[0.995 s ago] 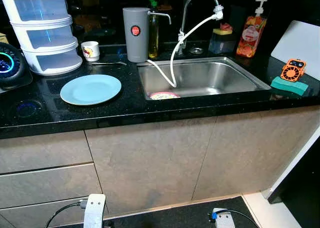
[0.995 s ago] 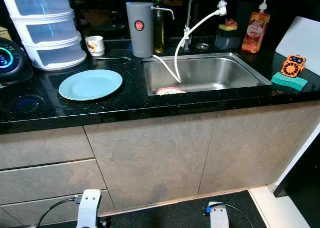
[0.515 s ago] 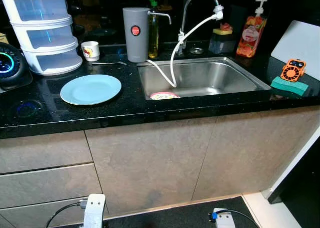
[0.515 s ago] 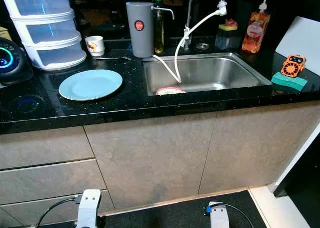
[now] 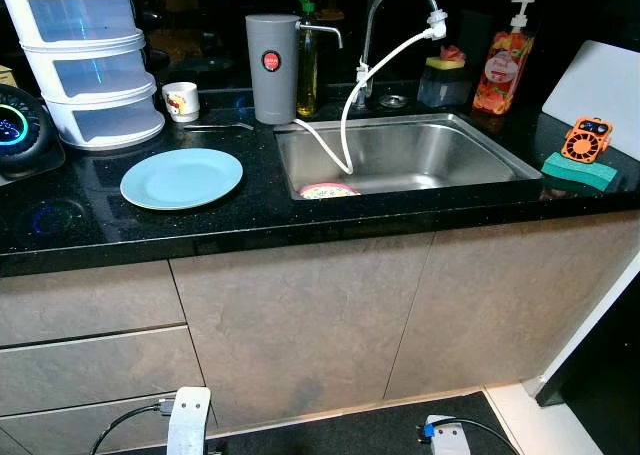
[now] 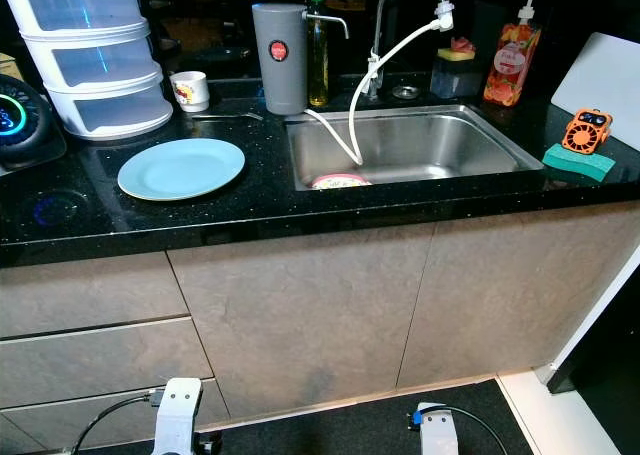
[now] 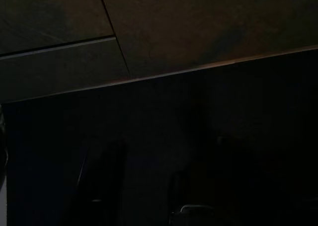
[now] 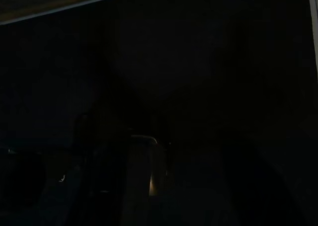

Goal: Kitchen organization

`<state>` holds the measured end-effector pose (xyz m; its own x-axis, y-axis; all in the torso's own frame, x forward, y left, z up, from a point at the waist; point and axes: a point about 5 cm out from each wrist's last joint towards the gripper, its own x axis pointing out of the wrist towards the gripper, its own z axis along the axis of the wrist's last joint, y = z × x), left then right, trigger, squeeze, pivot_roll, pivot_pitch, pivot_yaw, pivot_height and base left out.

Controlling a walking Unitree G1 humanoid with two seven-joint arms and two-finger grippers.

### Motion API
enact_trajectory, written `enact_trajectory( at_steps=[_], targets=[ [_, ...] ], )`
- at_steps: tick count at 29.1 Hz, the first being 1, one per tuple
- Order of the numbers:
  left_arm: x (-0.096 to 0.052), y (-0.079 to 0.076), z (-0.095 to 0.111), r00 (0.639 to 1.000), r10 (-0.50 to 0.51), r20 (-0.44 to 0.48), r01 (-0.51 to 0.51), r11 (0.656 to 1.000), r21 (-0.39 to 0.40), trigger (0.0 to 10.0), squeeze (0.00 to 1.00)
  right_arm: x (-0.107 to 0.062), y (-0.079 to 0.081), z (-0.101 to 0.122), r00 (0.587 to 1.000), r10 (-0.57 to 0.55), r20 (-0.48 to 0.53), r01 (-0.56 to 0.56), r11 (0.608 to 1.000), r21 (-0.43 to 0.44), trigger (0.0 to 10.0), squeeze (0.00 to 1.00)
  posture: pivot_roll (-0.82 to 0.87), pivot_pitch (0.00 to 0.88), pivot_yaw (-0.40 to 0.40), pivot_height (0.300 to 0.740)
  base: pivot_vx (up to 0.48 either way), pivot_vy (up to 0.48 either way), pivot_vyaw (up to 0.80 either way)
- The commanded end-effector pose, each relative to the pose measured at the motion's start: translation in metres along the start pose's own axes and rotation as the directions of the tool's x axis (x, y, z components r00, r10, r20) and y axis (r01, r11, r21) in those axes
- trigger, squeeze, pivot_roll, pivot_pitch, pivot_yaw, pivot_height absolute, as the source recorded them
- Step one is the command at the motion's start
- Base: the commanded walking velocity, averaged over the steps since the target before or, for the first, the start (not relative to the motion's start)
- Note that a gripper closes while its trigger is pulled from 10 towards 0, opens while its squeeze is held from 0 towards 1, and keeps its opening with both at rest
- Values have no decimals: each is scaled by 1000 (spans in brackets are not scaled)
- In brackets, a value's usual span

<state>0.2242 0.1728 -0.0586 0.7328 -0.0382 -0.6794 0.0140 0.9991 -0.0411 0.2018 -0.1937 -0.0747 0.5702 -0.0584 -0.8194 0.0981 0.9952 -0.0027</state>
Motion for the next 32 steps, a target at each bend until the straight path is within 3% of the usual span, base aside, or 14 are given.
enact_trajectory(
  at_steps=[1, 3, 8, 11, 12, 15, 16, 18, 25, 28, 32],
  targets=[
    [0, -2, -3, 1000, -5, -19, 5, 1000, -2, 10000, 1000, 0, 0, -1, 1000, -2, -10, 2, 1000, 1, 10000, 1000, -41, 63, -15, 740, 0, 0, 0],
    [0, -2, -3, 1000, -5, -20, 5, 1000, -3, 10000, 1000, 0, -3, -1, 1000, -20, -9, 20, 999, -45, 10000, 1000, -41, 63, -15, 740, 0, 0, 0],
    [0, -2, -3, 1000, -5, -20, 5, 1000, -5, 10000, 1000, 0, -4, -2, 1000, -21, -7, 20, 999, -43, 10000, 1000, -42, 63, -17, 740, 0, 0, 0],
    [0, 2, -1, 1000, 26, -6, -26, 998, 49, 10000, 1000, -1, -5, -2, 1000, -19, -7, 19, 1000, -8, 10000, 1000, -43, 64, -18, 740, 0, 0, 0],
    [-1, 6, 1, 998, 57, 13, -58, 990, 126, 10000, 1000, -1, -5, -2, 1000, -18, -11, 18, 1000, 18, 10000, 1000, -42, 63, -20, 740, 0, 0, 0],
    [-1, 7, 1, 998, 59, 17, -61, 980, 190, 10000, 1000, 0, -5, -2, 1000, -17, -19, 17, 1000, 13, 10000, 1000, -42, 63, -20, 740, 0, 0, 0],
    [-1, 8, 2, 998, 66, 21, -69, 981, 183, 10000, 1000, 0, -5, -2, 1000, -19, -20, 20, 1000, 13, 10000, 1000, -42, 63, -20, 740, 0, 0, 0],
    [-1, 9, 1, 996, 84, 5, -84, 993, 85, 10000, 1000, -1, -5, -4, 999, -23, -24, 24, 999, 29, 10000, 1000, -43, 64, -20, 740, 0, 0, 0],
    [-1, 9, -1, 996, 92, 3, -91, 989, 113, 10000, 1000, -1, -5, -7, 999, -30, -40, 32, 997, 67, 10000, 1000, -44, 64, -22, 740, 0, 0, 0],
    [-2, 13, -2, 991, 131, 19, -132, 982, 134, 10000, 1000, -1, -10, -6, 997, -73, -38, 72, 997, -43, 10000, 1000, -44, 64, -22, 740, 0, 0, 0],
    [-3, 16, -1, 989, 143, 28, -145, 979, 142, 10000, 1000, -2, -15, -5, 995, -104, -6, 104, 994, -43, 10000, 1000, -41, 66, -24, 740, 0, 0, 0]
  ],
)
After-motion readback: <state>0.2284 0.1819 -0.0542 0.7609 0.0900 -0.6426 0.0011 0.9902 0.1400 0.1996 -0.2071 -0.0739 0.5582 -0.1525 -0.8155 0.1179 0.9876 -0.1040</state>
